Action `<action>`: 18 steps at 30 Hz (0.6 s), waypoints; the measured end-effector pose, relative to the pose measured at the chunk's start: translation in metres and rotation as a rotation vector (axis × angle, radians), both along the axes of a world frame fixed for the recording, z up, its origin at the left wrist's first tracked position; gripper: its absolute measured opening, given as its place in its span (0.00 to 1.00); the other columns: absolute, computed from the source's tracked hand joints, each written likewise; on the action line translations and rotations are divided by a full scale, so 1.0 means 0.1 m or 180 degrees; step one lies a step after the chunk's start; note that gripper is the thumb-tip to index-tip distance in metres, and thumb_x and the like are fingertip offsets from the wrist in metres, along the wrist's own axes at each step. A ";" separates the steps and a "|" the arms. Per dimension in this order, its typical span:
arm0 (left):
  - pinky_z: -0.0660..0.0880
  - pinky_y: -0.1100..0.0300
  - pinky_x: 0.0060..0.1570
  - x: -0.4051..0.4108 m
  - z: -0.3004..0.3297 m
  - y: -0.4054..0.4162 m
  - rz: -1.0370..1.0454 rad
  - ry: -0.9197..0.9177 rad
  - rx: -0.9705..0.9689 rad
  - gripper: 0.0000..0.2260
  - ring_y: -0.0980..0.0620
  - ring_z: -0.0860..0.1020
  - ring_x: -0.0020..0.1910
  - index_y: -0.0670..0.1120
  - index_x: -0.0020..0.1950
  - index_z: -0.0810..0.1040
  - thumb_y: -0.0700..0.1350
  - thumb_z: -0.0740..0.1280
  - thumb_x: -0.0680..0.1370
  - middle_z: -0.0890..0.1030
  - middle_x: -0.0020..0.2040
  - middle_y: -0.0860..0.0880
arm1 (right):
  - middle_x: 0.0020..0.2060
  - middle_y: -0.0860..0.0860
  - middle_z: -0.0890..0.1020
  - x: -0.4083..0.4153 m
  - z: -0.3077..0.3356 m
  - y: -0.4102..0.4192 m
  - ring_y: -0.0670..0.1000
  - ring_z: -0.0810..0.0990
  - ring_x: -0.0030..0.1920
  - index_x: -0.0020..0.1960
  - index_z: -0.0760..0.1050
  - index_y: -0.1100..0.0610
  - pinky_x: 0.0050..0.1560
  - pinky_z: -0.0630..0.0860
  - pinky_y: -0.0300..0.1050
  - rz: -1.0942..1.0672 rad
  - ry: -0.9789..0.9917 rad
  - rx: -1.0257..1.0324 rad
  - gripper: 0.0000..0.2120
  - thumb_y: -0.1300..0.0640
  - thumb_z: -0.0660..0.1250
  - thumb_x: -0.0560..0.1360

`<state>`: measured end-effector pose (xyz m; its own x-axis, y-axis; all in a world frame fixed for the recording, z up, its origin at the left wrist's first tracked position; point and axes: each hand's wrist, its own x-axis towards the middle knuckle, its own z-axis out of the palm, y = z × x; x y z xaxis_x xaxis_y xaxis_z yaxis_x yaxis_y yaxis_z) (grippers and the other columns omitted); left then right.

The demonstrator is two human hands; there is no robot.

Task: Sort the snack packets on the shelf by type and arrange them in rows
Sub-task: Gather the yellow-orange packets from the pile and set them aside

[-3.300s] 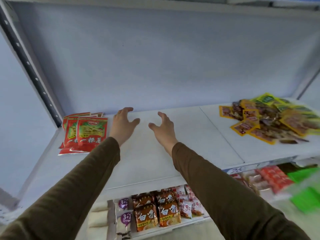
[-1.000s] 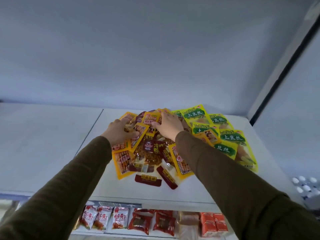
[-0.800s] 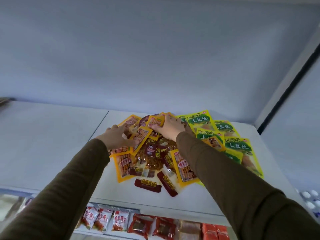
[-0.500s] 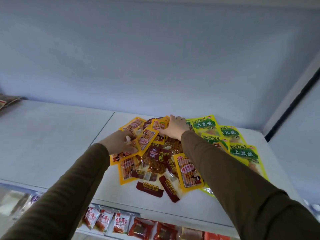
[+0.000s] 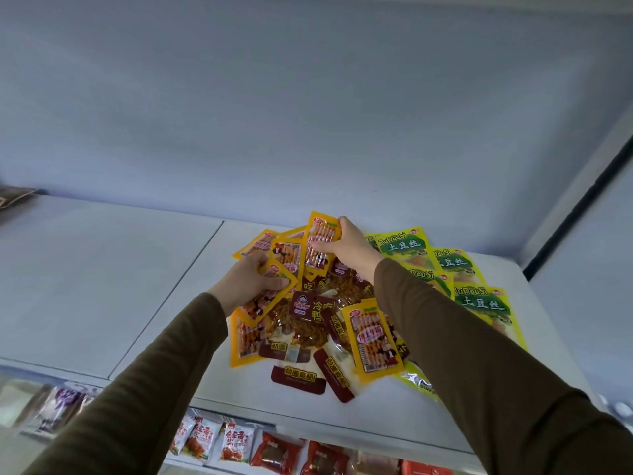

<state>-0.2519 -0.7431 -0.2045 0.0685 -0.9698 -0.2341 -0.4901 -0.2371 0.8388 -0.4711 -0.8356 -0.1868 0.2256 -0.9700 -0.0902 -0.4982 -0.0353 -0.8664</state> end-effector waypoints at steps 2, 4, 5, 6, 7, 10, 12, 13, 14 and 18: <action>0.78 0.43 0.61 0.03 0.00 0.01 0.0101 0.0452 0.0057 0.32 0.42 0.83 0.55 0.48 0.71 0.69 0.48 0.80 0.71 0.82 0.60 0.44 | 0.78 0.54 0.66 -0.01 0.02 0.00 0.54 0.67 0.73 0.82 0.54 0.55 0.67 0.69 0.50 0.0057 -0.0200 0.0058 0.45 0.49 0.76 0.75; 0.80 0.44 0.58 0.06 0.01 0.01 0.0065 0.0676 0.0072 0.27 0.43 0.86 0.51 0.49 0.68 0.73 0.46 0.79 0.72 0.85 0.56 0.45 | 0.79 0.52 0.64 0.00 0.03 0.00 0.56 0.64 0.77 0.83 0.53 0.55 0.73 0.66 0.53 0.0121 -0.0309 0.0088 0.46 0.49 0.76 0.75; 0.80 0.44 0.58 0.07 0.02 0.00 0.0034 0.0736 0.0067 0.24 0.44 0.86 0.50 0.49 0.67 0.76 0.46 0.78 0.73 0.86 0.54 0.46 | 0.78 0.52 0.67 0.00 0.02 0.00 0.56 0.66 0.77 0.82 0.57 0.55 0.72 0.66 0.53 0.0132 -0.0336 0.0104 0.43 0.49 0.77 0.75; 0.81 0.45 0.58 0.07 0.03 0.00 0.0030 0.0801 0.0050 0.21 0.45 0.86 0.49 0.50 0.65 0.78 0.46 0.78 0.73 0.87 0.52 0.47 | 0.74 0.51 0.72 0.00 0.02 0.00 0.55 0.70 0.74 0.78 0.64 0.55 0.70 0.68 0.52 0.0127 -0.0382 0.0138 0.37 0.49 0.77 0.75; 0.81 0.46 0.57 0.08 0.03 0.00 0.0054 0.0876 0.0012 0.19 0.46 0.87 0.48 0.50 0.64 0.79 0.45 0.77 0.74 0.87 0.51 0.47 | 0.68 0.50 0.79 0.00 0.02 -0.01 0.53 0.76 0.68 0.72 0.72 0.54 0.67 0.71 0.51 0.0113 -0.0464 0.0168 0.29 0.50 0.77 0.74; 0.82 0.51 0.48 0.08 0.05 0.00 0.0194 0.1054 -0.0168 0.18 0.45 0.87 0.47 0.51 0.63 0.79 0.44 0.77 0.75 0.87 0.52 0.46 | 0.55 0.45 0.84 0.00 0.05 0.00 0.45 0.80 0.55 0.58 0.79 0.49 0.57 0.72 0.47 0.0120 -0.0705 0.0246 0.16 0.50 0.78 0.73; 0.82 0.53 0.42 0.08 0.06 0.01 0.0299 0.1150 -0.0326 0.16 0.43 0.87 0.46 0.49 0.62 0.79 0.43 0.76 0.75 0.87 0.51 0.45 | 0.60 0.46 0.83 0.00 0.08 0.01 0.48 0.78 0.59 0.64 0.78 0.51 0.56 0.70 0.45 0.0099 -0.0841 0.0346 0.22 0.49 0.78 0.73; 0.82 0.53 0.40 0.07 0.07 0.01 0.0335 0.1183 -0.0432 0.15 0.43 0.87 0.45 0.48 0.60 0.79 0.43 0.76 0.75 0.87 0.51 0.45 | 0.62 0.48 0.82 0.01 0.10 0.02 0.50 0.77 0.62 0.67 0.76 0.52 0.60 0.71 0.47 0.0096 -0.0921 0.0416 0.25 0.50 0.78 0.73; 0.83 0.54 0.38 0.07 0.08 0.02 0.0358 0.1190 -0.0552 0.13 0.43 0.87 0.45 0.47 0.58 0.79 0.43 0.76 0.76 0.87 0.50 0.45 | 0.63 0.50 0.82 0.01 0.11 0.02 0.52 0.78 0.63 0.67 0.76 0.53 0.64 0.74 0.51 0.0104 -0.1003 0.0476 0.24 0.51 0.78 0.73; 0.84 0.50 0.41 0.08 0.14 0.00 0.0465 0.1277 -0.0983 0.07 0.45 0.87 0.45 0.47 0.57 0.77 0.43 0.71 0.80 0.87 0.50 0.45 | 0.55 0.51 0.86 0.02 0.22 0.06 0.55 0.84 0.59 0.60 0.78 0.51 0.63 0.79 0.60 -0.0262 -0.1441 0.0039 0.13 0.54 0.75 0.77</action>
